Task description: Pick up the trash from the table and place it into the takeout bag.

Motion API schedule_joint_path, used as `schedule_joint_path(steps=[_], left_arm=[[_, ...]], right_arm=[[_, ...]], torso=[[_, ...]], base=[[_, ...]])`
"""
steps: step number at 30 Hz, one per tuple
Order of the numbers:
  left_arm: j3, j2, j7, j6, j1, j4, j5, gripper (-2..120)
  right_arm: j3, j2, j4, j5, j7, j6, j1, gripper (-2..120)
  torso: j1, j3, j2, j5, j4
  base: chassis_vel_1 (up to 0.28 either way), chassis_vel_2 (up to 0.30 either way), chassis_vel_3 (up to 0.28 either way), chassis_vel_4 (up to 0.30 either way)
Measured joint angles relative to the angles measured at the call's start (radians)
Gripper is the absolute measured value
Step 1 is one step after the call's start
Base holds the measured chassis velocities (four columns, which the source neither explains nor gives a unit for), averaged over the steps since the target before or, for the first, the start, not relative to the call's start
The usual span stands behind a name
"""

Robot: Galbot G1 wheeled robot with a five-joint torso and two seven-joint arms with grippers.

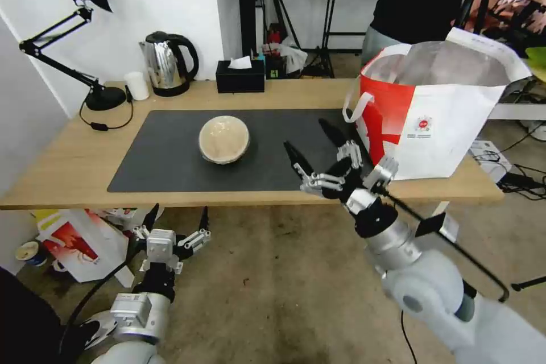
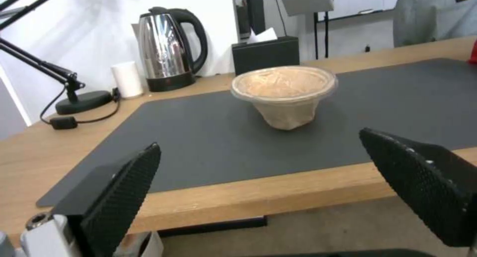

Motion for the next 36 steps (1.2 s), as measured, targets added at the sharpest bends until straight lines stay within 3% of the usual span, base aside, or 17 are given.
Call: schedule_joint_path(steps=[5,9,10,12,15,16,23,30,36], left_arm=[[0.000,0.000,0.000,0.000,0.000,0.000,0.000,100],[0.000,0.000,0.000,0.000,0.000,0.000,0.000,100],[0.000,0.000,0.000,0.000,0.000,0.000,0.000,100],[0.000,0.000,0.000,0.000,0.000,0.000,0.000,100],[0.000,0.000,0.000,0.000,0.000,0.000,0.000,100],[0.000,0.000,0.000,0.000,0.000,0.000,0.000,100],[0.000,0.000,0.000,0.000,0.000,0.000,0.000,100],[0.000,0.000,0.000,0.000,0.000,0.000,0.000,100],[0.000,0.000,0.000,0.000,0.000,0.000,0.000,100]], right_arm=[[-0.001,0.019,0.016,-0.156,0.121,0.035,-0.087,100],[-0.002,0.019,0.021,-0.188,0.146,0.037,-0.099,100],[-0.007,0.014,0.031,-0.255,0.235,0.033,-0.124,100],[-0.008,0.014,0.031,-0.265,0.247,0.033,-0.127,100],[-0.008,0.018,0.038,-0.347,0.338,0.031,-0.160,100],[-0.010,0.030,0.047,-0.419,0.414,0.030,-0.205,100],[-0.023,0.049,0.049,-0.509,0.563,0.025,-0.295,100],[-0.043,0.038,0.090,-0.613,0.751,-0.054,-0.416,100],[-0.061,0.046,0.081,-0.654,0.835,-0.101,-0.447,100]], torso=[[0.000,0.000,0.000,0.0000,0.0000],[0.000,0.000,0.000,-0.0001,0.0001],[0.000,0.000,0.000,0.0000,0.0001],[0.000,0.000,0.000,-0.0001,0.0002],[0.000,0.000,0.000,0.0001,0.0003],[0.000,0.000,0.000,0.0000,0.0001],[0.000,0.000,0.000,0.0000,0.0002],[0.000,0.000,0.000,0.0000,0.0000],[0.000,0.000,0.000,0.0000,0.0002]], base=[[0.000,0.000,0.000,0.000],[0.000,0.000,0.000,0.000],[0.000,0.000,0.000,0.000],[0.000,0.000,0.000,0.000],[0.000,0.000,0.000,0.000],[0.000,0.000,0.000,0.000],[0.000,0.000,0.000,0.000],[0.000,0.000,0.000,0.000],[0.000,0.000,0.000,0.000]])
